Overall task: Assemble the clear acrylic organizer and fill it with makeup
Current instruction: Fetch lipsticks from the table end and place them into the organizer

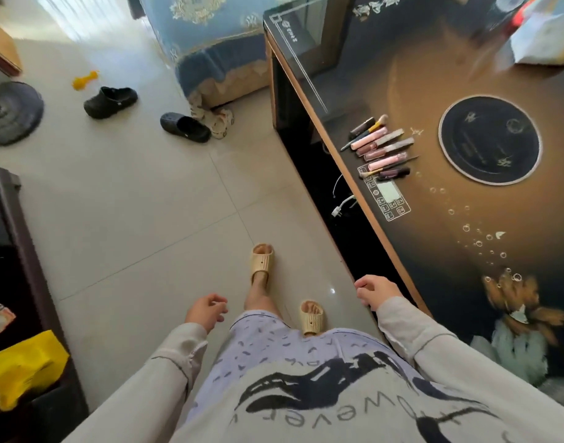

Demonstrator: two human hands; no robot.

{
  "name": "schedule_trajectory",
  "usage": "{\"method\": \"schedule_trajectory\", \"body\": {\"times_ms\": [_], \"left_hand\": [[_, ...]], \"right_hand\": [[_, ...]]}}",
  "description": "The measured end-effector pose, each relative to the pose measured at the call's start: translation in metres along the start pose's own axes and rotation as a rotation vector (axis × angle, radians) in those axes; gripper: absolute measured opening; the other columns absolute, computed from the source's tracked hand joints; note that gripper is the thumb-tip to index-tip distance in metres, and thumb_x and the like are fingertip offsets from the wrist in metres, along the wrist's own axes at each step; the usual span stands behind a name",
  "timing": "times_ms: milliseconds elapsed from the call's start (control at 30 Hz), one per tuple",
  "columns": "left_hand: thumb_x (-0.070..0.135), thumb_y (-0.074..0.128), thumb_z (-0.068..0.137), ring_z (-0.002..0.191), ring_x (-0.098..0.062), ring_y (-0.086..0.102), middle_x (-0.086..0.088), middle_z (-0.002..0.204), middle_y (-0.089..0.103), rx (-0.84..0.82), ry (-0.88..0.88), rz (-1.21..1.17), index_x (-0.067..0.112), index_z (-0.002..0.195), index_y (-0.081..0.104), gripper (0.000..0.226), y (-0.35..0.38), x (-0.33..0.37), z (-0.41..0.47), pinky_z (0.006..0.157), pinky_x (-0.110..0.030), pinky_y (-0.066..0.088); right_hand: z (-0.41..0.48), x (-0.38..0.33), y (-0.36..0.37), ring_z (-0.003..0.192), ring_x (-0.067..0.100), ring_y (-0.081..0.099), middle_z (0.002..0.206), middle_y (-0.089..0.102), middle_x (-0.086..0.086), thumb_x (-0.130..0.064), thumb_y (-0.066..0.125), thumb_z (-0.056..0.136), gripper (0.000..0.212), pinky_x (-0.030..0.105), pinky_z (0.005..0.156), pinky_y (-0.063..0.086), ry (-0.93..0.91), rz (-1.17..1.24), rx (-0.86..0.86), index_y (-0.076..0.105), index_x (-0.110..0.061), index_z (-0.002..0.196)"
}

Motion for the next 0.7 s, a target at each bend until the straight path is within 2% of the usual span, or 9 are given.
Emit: {"method": "schedule_trajectory", "body": {"times_ms": [67, 133, 233, 333, 400, 467, 567, 633, 700], "left_hand": [[-0.001, 0.045, 0.087, 0.055, -0.012, 0.048, -0.008, 0.077, 0.057, -0.040, 0.064, 0.073, 0.011, 0.090, 0.054, 0.015, -0.015, 0.040, 0.020, 0.046, -0.017, 0.036], [-0.002, 0.047, 0.086, 0.056, -0.011, 0.048, 0.000, 0.068, 0.055, -0.083, 0.125, 0.143, 0.012, 0.088, 0.054, 0.015, -0.029, 0.085, 0.041, 0.048, -0.018, 0.034], [-0.002, 0.047, 0.085, 0.055, -0.010, 0.048, 0.004, 0.064, 0.053, -0.116, 0.206, 0.240, 0.011, 0.087, 0.054, 0.016, -0.044, 0.150, 0.062, 0.048, -0.019, 0.032], [-0.004, 0.043, 0.087, 0.054, -0.010, 0.048, 0.003, 0.064, 0.053, -0.191, 0.310, 0.345, 0.007, 0.096, 0.057, 0.020, -0.045, 0.210, 0.080, 0.038, -0.009, 0.036], [-0.005, 0.041, 0.088, 0.047, -0.007, 0.052, 0.002, 0.064, 0.052, -0.224, 0.352, 0.393, 0.000, 0.105, 0.059, 0.025, -0.041, 0.243, 0.089, 0.032, -0.003, 0.032], [-0.004, 0.041, 0.089, 0.043, -0.004, 0.054, 0.002, 0.065, 0.052, -0.250, 0.371, 0.416, 0.000, 0.108, 0.058, 0.026, -0.034, 0.270, 0.093, 0.037, -0.010, 0.036], [-0.003, 0.041, 0.090, 0.053, -0.011, 0.049, 0.002, 0.066, 0.052, -0.293, 0.360, 0.421, 0.008, 0.100, 0.055, 0.021, -0.017, 0.294, 0.099, 0.046, -0.018, 0.030], [-0.003, 0.042, 0.089, 0.050, -0.010, 0.052, 0.002, 0.066, 0.053, -0.324, 0.346, 0.472, 0.009, 0.097, 0.054, 0.019, -0.004, 0.300, 0.102, 0.045, -0.017, 0.030], [-0.002, 0.041, 0.089, 0.050, -0.010, 0.052, 0.002, 0.066, 0.053, -0.351, 0.328, 0.542, 0.005, 0.104, 0.058, 0.023, 0.006, 0.300, 0.107, 0.041, -0.015, 0.033]], "right_hand": [[0.006, 0.000, 0.002, 0.072, 0.022, 0.053, 0.086, 0.057, 0.012, -0.001, 0.047, 0.089, 0.024, 0.023, 0.059, 0.041, 0.088, 0.090, 0.048, 0.062, 0.001, 0.107], [0.013, -0.002, 0.004, 0.061, 0.023, 0.050, 0.084, 0.057, 0.015, 0.003, 0.044, 0.088, 0.026, 0.020, 0.052, 0.038, 0.183, 0.228, 0.101, 0.061, 0.005, 0.107], [0.013, -0.001, 0.011, 0.050, 0.016, 0.044, 0.076, 0.056, 0.014, 0.007, 0.042, 0.088, 0.027, 0.018, 0.042, 0.038, 0.316, 0.364, 0.170, 0.061, 0.009, 0.106], [0.009, 0.000, 0.024, 0.051, 0.017, 0.046, 0.066, 0.053, 0.008, 0.006, 0.041, 0.089, 0.026, 0.019, 0.044, 0.036, 0.426, 0.486, 0.179, 0.060, 0.009, 0.107], [0.007, 0.002, 0.034, 0.055, 0.021, 0.050, 0.076, 0.059, 0.012, 0.005, 0.044, 0.088, 0.026, 0.018, 0.044, 0.039, 0.482, 0.543, 0.181, 0.061, 0.009, 0.108], [0.005, 0.004, 0.042, 0.052, 0.018, 0.049, 0.084, 0.059, 0.014, 0.004, 0.048, 0.087, 0.025, 0.012, 0.037, 0.042, 0.528, 0.586, 0.191, 0.062, 0.007, 0.107], [0.007, 0.004, 0.050, 0.050, 0.012, 0.050, 0.085, 0.061, 0.011, 0.001, 0.049, 0.087, 0.024, 0.003, 0.028, 0.033, 0.559, 0.606, 0.199, 0.065, 0.003, 0.105], [0.012, 0.000, 0.048, 0.050, 0.012, 0.050, 0.085, 0.060, 0.011, 0.000, 0.048, 0.087, 0.024, 0.006, 0.030, 0.036, 0.572, 0.637, 0.200, 0.065, 0.002, 0.105], [0.020, -0.007, 0.039, 0.049, 0.012, 0.049, 0.082, 0.061, 0.011, -0.002, 0.048, 0.087, 0.023, 0.013, 0.038, 0.039, 0.571, 0.638, 0.198, 0.066, -0.002, 0.102]]}}
Point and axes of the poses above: each hand's wrist, its own z-axis towards the middle knuckle, its own y-axis out of the palm, x = y × z, the point moved 6 cm from there along z, towards the middle knuckle
